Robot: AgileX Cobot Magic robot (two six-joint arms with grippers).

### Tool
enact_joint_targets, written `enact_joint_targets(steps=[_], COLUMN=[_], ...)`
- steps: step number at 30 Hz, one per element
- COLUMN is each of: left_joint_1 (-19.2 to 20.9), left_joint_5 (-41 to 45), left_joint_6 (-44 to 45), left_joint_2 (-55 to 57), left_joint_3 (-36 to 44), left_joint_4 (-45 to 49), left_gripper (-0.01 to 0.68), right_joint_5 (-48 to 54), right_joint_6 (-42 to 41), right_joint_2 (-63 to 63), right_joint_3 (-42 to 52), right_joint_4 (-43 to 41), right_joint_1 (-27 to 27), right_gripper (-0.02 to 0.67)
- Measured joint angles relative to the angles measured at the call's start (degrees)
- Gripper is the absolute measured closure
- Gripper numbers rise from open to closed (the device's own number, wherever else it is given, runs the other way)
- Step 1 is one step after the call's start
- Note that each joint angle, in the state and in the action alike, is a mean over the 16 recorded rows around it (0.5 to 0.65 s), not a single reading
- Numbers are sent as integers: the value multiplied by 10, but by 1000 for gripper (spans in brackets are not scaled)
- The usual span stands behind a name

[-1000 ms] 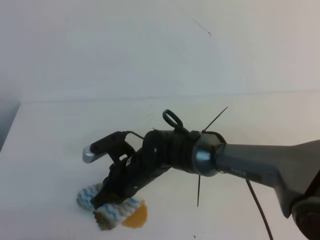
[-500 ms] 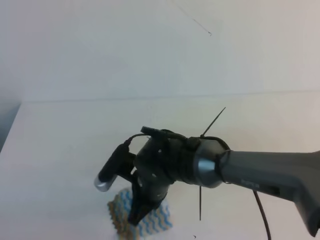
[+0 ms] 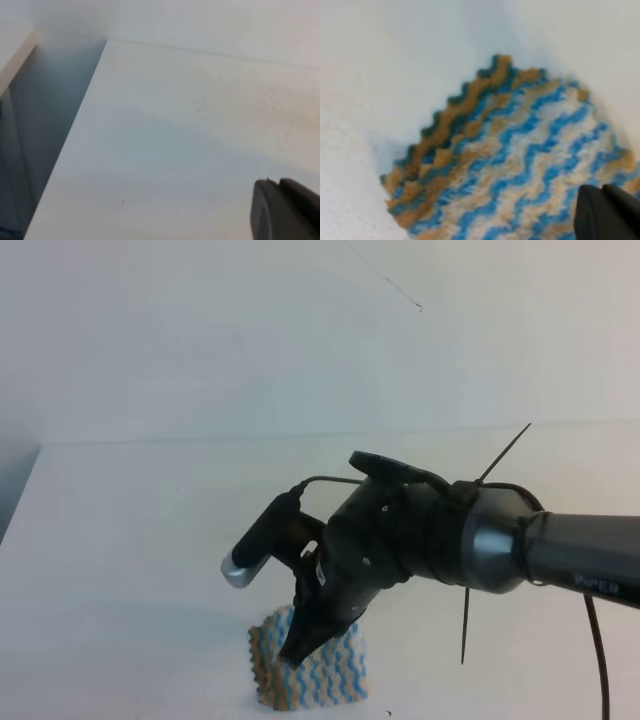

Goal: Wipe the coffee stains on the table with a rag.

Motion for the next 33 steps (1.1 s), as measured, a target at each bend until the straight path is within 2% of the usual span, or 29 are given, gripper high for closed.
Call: enact_joint_targets(steps=[10,21,24,28,33], left_joint_1=[0,0,0,0,0], left_joint_5=[1,-1,-1,-1,-1], left_joint_6=[1,1,1,0,0], left_joint_2=[1,-1,-2,-2,-1], left_joint_3=[-2,2,3,3,2], left_joint_4=[0,0,0,0,0], left_gripper=[674,674,674,674,674], right_joint_5=[12,-38,-50,-56,-34], right_joint_6=[-82,-284,-325,-349,-331], right_joint_2=[22,46,51,45,21], right_joint_3=[3,4,4,4,4], right_joint_4=[121,425,487,520,474], right_joint_1=[-1,14,19,23,21], right_gripper=[647,647,647,647,647])
